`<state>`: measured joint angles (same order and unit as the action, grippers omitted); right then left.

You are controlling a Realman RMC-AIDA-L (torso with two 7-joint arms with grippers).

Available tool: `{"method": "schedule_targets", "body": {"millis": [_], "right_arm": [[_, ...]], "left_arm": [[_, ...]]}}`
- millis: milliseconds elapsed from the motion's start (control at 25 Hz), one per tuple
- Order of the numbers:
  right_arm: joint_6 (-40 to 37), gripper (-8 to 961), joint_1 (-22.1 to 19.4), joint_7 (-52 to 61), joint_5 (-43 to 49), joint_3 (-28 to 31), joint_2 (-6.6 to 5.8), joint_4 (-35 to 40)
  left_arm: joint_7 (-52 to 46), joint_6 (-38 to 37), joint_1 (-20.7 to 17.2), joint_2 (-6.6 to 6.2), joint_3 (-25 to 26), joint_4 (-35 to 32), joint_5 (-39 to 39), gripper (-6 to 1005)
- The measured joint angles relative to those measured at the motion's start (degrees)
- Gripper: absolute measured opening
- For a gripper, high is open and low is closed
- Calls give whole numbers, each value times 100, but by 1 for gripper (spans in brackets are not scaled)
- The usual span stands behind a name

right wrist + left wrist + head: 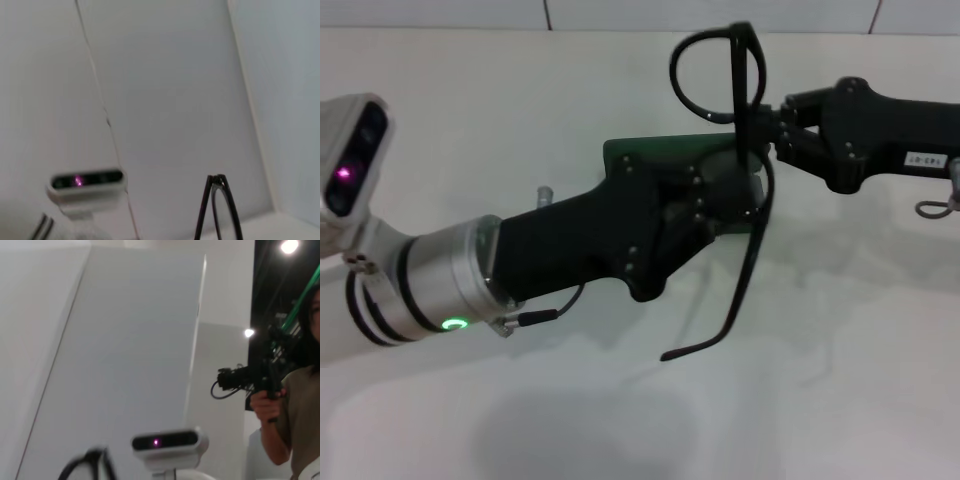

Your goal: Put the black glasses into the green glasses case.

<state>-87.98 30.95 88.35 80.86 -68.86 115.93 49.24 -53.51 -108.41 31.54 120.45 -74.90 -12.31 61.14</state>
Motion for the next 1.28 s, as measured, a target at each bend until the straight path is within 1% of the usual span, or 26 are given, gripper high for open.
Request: {"method": "schedule_targets", "body": {"millis": [160,360,480,600,680,760,840,880,960,1000,1040,1080,1120,1200,1280], "right_arm": [[-113,51,-21,-104,-183,4,-4,-63],[-412,51,-135,-113,-382,170,-49,-56],[-700,50,-196,-116,-406,519,-48,-46],[-1154,50,-235,-129,-565,1111,-45,-117],[-1405,50,-251,-219,-783,1459,-38,-160],[-1465,50,-253,-394,-1036,1554,-18,-200],[-1441,50,-179,-682,-1319,1487,-4,-387],[-1441,50,-179,-682,-1319,1487,-4,-387],[-1296,50,210,-1132,-1440,1297,-7,-1028],[-1251,50,295,-1183,-1434,1232,-11,-1161],[-1193,50,392,-1248,-1428,1157,-19,-1310],[-1099,50,499,-1346,-1412,1028,-29,-1482],[-1007,49,576,-1455,-1399,912,-32,-1612],[-808,49,639,-1634,-1375,669,-9,-1740],[-665,49,659,-1703,-1372,417,7,-1770]], "left_arm": [[41,144,-39,10,-102,10,-27,40],[48,132,-150,6,-85,15,-121,40],[85,139,-266,-6,-79,14,-275,40],[151,216,-317,-22,-113,57,-330,41],[152,218,-292,-24,-181,33,-271,41],[177,212,-215,-25,-380,-34,-192,41],[242,203,-102,-13,-640,-78,-166,41],[289,198,-20,-2,-801,-90,-165,41],[344,187,97,21,-1003,-93,-223,41],[364,180,129,26,-1065,-97,-275,41],[390,167,128,32,-1124,-101,-375,41],[469,142,77,34,-1318,-107,-688,41],[469,142,77,34,-1318,-107,-688,41],[521,129,24,34,-1524,-114,-1004,41],[552,129,-42,34,-1591,-120,-1231,41]]}}
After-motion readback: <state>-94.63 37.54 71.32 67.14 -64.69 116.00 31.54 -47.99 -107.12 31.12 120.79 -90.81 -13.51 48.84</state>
